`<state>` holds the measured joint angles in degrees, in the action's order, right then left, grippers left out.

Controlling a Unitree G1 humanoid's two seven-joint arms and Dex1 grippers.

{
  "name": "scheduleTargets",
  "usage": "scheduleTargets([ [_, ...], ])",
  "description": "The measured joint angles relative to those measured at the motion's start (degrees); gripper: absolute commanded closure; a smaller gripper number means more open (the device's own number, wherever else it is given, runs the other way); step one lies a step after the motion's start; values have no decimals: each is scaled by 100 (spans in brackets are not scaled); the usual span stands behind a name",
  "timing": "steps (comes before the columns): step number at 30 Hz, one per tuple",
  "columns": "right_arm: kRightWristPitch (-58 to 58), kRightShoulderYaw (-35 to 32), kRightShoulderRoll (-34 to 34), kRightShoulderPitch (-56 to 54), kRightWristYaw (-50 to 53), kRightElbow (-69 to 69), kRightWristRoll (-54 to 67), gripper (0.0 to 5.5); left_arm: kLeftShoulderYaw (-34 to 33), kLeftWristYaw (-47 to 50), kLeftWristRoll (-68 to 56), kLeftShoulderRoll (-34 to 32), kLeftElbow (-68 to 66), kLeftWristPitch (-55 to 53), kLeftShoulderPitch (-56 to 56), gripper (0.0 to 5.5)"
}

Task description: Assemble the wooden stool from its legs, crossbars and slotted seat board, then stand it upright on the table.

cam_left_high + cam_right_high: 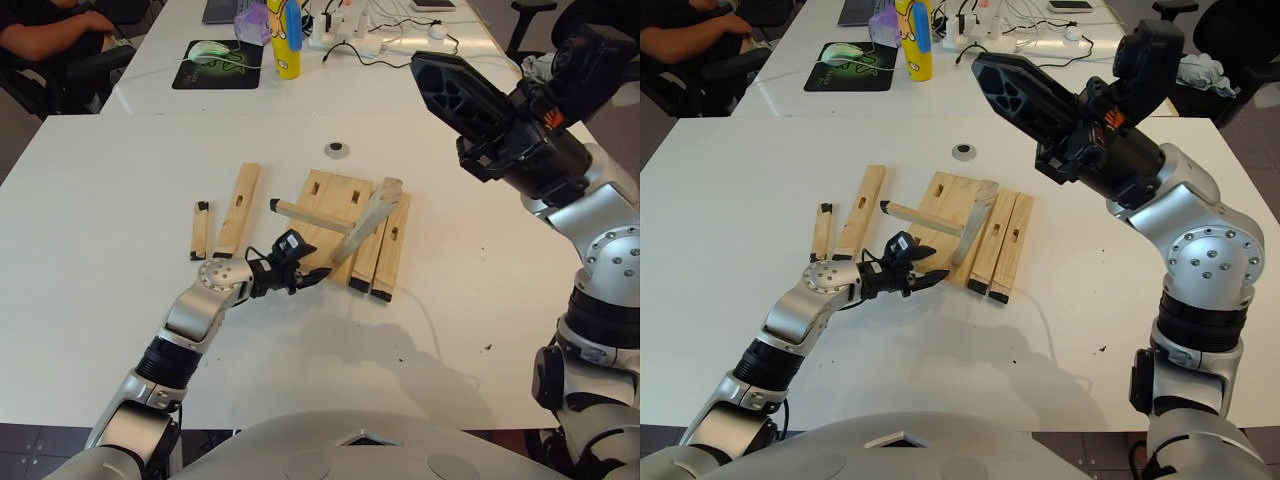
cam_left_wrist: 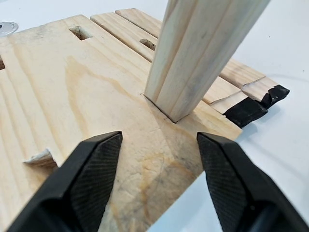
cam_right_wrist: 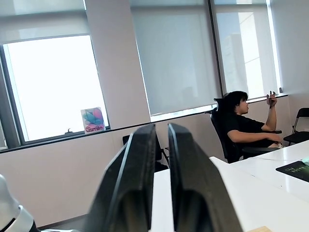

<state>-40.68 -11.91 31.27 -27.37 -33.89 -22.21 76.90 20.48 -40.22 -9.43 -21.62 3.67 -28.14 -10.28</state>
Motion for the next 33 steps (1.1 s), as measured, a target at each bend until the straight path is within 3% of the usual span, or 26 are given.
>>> scheduleTargets([
  [9, 227, -201, -457, -876, 585, 123, 555, 548, -16, 11, -1, 20, 1, 0, 19, 261],
  [15, 635, 1673, -952, 290, 475, -110, -1572, 548, -20, 19, -1, 49, 6, 0, 1, 261],
  [19, 1454, 2113, -1121, 557, 354, -192, -2542, 548, -9, 55, 7, 51, -63, -40, -9, 261],
  [22, 1203, 1700, -1264, 453, 403, -47, -2029, 548, 3, 74, 5, 53, -34, -61, -6, 261],
  [29, 903, 211, -1201, -616, 1013, 56, 643, 548, -29, 97, -9, 60, 96, -51, 65, 261],
  [31, 855, 96, -1038, -829, 1029, 45, 673, 548, -30, 106, -9, 65, 96, -51, 75, 261],
  [33, 595, 607, -764, -495, 897, 38, -142, 548, -32, 143, -9, 69, 96, -51, 89, 261],
])
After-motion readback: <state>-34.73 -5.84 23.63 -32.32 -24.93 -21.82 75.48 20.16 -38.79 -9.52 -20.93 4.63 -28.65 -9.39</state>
